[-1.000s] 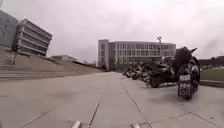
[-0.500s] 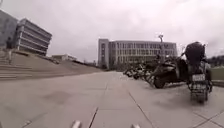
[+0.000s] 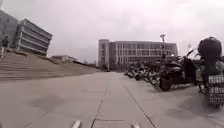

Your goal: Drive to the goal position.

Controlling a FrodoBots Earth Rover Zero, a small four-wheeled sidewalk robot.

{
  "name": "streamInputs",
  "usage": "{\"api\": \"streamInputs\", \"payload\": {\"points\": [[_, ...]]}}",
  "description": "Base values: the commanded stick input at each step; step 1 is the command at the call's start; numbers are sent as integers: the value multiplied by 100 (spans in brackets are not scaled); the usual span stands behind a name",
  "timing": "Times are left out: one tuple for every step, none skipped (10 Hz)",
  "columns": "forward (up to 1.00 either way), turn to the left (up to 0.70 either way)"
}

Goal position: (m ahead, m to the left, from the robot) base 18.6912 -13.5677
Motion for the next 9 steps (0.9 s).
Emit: {"api": "streamInputs", "payload": {"points": [[70,0],[70,0],[70,0],[70,0],[70,0],[70,0],[70,0],[70,0],[70,0]]}}
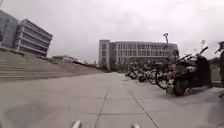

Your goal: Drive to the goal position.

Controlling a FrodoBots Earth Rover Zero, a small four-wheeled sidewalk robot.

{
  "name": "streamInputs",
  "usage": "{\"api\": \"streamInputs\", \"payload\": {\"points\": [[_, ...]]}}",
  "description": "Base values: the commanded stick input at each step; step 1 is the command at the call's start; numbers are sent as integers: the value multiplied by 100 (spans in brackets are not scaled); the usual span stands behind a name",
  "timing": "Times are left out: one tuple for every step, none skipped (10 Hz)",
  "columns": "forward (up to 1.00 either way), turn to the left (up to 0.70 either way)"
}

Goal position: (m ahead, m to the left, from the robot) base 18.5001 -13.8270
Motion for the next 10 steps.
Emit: {"api": "streamInputs", "payload": {"points": [[70,0],[70,0],[70,0],[70,0],[70,0],[70,0],[70,0],[70,0],[70,0],[70,0]]}}
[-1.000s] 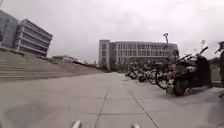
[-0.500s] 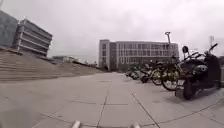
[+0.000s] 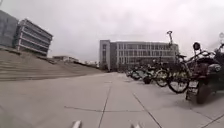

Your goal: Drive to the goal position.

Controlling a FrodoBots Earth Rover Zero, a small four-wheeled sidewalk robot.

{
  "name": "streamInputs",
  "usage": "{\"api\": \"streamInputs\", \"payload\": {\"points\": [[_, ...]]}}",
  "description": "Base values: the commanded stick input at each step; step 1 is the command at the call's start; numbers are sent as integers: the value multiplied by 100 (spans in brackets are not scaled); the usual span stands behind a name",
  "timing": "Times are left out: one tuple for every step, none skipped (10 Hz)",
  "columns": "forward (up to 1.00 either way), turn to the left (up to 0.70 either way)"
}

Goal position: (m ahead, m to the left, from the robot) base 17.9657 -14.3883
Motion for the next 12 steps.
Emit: {"api": "streamInputs", "payload": {"points": [[70,0],[70,0],[70,0],[70,0],[70,0],[70,0],[70,0],[70,0],[70,0],[70,0],[70,0],[70,0]]}}
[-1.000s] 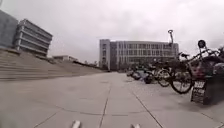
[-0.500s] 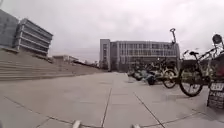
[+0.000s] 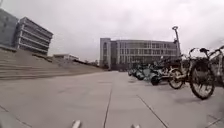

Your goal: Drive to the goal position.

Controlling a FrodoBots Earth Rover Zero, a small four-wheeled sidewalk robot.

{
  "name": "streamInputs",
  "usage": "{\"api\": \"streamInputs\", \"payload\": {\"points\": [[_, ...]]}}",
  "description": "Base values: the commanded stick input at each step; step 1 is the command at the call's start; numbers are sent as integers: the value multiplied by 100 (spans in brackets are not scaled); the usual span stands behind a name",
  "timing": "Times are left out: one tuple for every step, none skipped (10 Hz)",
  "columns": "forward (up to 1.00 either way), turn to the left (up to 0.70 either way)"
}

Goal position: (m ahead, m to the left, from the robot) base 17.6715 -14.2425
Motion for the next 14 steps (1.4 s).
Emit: {"api": "streamInputs", "payload": {"points": [[70,0],[70,0],[70,0],[70,0],[70,0],[70,0],[70,0],[70,0],[70,0],[70,0],[70,0],[70,0],[70,0],[70,0]]}}
